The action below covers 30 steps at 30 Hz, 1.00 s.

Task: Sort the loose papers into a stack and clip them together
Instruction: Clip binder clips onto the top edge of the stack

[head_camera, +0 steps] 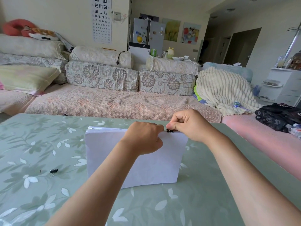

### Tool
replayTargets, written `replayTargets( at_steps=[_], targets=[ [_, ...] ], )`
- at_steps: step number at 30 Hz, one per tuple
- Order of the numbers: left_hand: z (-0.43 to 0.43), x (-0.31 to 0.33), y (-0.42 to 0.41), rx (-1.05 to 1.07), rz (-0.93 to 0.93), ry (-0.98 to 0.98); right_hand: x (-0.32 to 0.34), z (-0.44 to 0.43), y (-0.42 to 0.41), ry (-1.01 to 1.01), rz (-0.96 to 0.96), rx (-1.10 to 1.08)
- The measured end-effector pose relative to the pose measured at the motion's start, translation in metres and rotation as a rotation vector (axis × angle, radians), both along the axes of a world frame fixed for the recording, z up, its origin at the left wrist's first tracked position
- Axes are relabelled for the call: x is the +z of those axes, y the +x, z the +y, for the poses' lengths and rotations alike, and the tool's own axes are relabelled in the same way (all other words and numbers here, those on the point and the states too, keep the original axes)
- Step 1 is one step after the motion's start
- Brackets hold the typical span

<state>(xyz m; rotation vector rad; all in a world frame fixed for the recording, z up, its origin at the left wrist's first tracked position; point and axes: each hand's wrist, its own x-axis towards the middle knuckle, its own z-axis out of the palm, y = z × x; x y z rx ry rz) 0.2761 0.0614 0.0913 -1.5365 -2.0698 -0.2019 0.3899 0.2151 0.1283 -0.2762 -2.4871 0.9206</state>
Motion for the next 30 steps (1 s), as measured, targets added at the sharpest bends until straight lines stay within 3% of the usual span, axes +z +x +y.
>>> replayTargets(
  at_steps=[17, 23, 26, 30],
  targets=[
    [0.000, -0.001, 0.000, -0.024, -0.035, 0.015, -0.014, -0.008, 0.002, 0.094, -0.099, 0.008],
    [-0.001, 0.001, 0.000, -0.019, -0.053, -0.001, -0.007, -0.005, 0.009, -0.236, 0.168, -0.041],
    [-0.001, 0.002, 0.001, -0.014, -0.058, -0.005, -0.009, 0.004, 0.019, 0.025, 0.058, -0.177],
    [-0.002, 0.002, 0.001, -0.029, -0.056, 0.005, -0.024, 0.005, 0.026, 0.218, -0.170, -0.123]
  ],
)
